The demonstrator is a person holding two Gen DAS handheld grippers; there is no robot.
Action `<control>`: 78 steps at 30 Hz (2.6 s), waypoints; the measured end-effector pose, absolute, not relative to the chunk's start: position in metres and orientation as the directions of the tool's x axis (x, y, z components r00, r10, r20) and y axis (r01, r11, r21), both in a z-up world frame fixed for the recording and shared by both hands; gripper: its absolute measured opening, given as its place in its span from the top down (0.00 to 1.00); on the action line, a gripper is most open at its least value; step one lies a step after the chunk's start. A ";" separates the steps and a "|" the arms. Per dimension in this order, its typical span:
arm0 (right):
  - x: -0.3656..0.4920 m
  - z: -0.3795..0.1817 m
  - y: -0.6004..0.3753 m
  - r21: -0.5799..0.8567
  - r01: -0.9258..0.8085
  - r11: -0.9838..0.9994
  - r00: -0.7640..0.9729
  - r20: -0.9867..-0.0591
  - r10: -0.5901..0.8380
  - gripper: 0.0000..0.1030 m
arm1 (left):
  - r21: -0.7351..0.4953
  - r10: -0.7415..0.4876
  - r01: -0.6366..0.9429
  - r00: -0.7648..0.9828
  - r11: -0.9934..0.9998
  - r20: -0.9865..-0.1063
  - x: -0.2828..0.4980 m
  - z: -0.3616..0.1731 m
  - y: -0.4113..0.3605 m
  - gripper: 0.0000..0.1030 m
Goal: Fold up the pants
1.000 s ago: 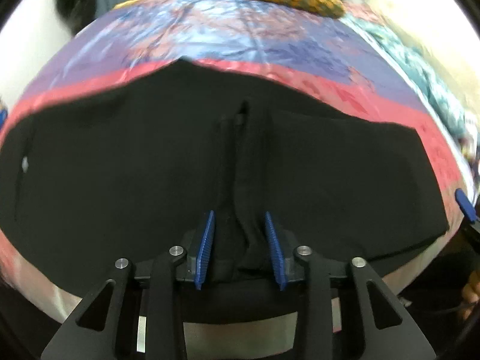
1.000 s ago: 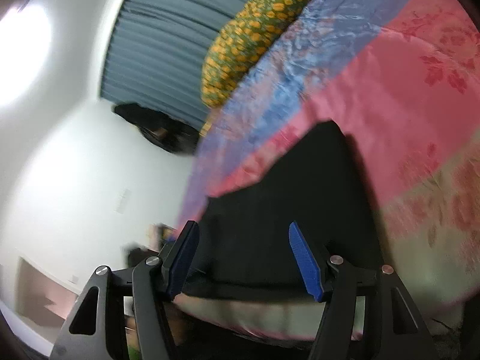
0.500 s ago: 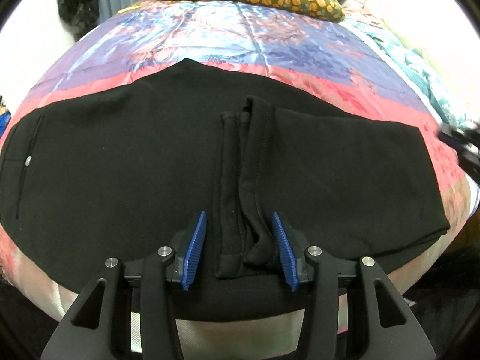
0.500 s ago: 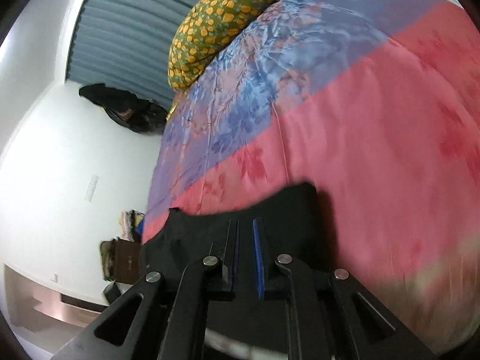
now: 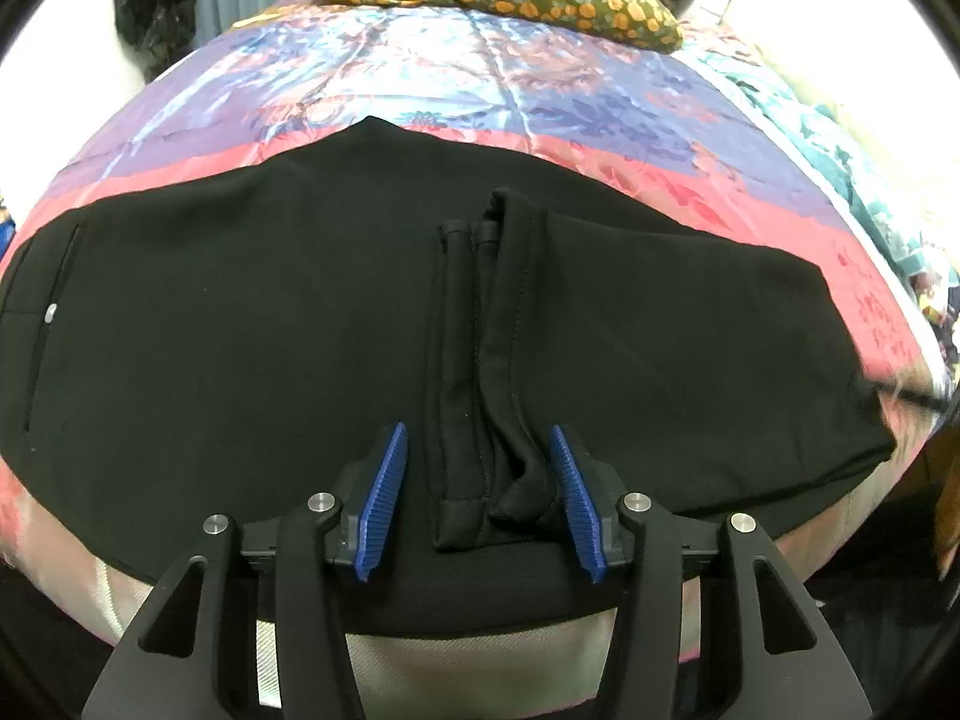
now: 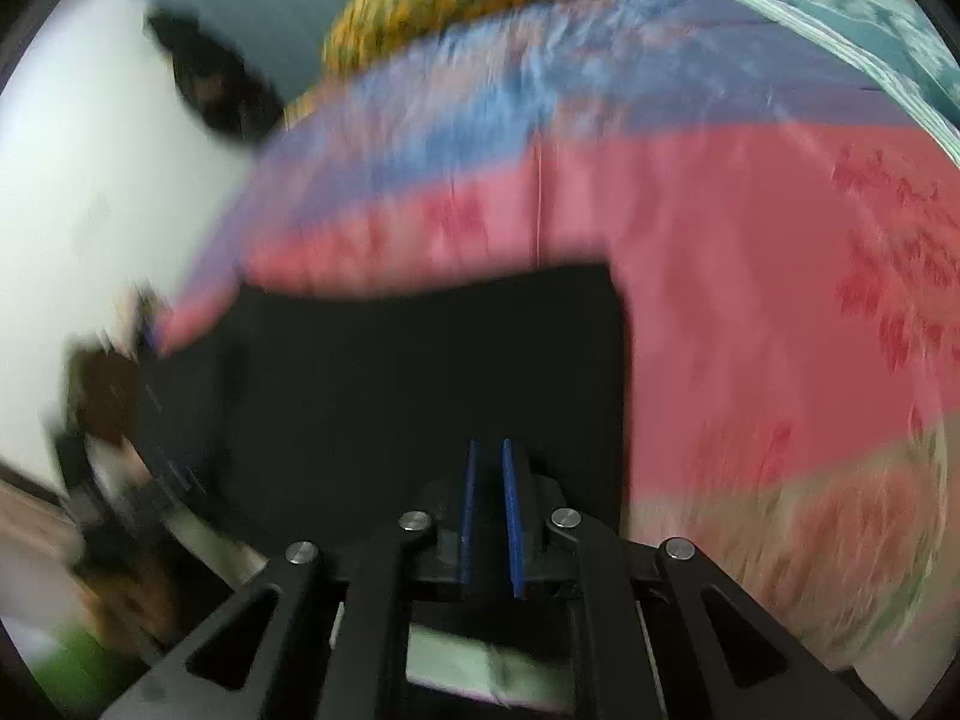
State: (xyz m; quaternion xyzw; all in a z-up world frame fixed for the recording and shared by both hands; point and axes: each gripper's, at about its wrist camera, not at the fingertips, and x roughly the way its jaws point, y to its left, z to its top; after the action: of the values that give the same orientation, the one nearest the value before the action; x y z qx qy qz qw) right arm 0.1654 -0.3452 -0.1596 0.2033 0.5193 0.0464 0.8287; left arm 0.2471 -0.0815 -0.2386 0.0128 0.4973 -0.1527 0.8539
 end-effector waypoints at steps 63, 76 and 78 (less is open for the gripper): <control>0.102 -0.134 -0.277 0.220 0.118 0.968 0.671 -0.736 0.086 0.43 | -0.161 -0.173 0.070 0.551 0.984 -0.816 0.237 -0.209 0.024 0.15; 0.111 -0.138 -0.267 0.233 0.083 0.969 0.660 -0.742 0.121 0.43 | -0.258 -0.109 -0.197 0.556 0.946 -0.824 0.354 -0.188 0.228 0.15; 0.112 -0.139 -0.266 0.229 0.083 0.970 0.656 -0.745 0.120 0.43 | -0.280 -0.162 -0.166 0.506 0.945 -0.847 0.368 -0.203 0.232 0.15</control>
State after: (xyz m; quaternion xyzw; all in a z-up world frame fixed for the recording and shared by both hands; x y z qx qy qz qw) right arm 0.1116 -0.2656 -0.1392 0.1221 0.4146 0.0103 0.9017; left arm 0.3682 0.2317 -0.2032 -0.1651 0.4970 0.0011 0.8519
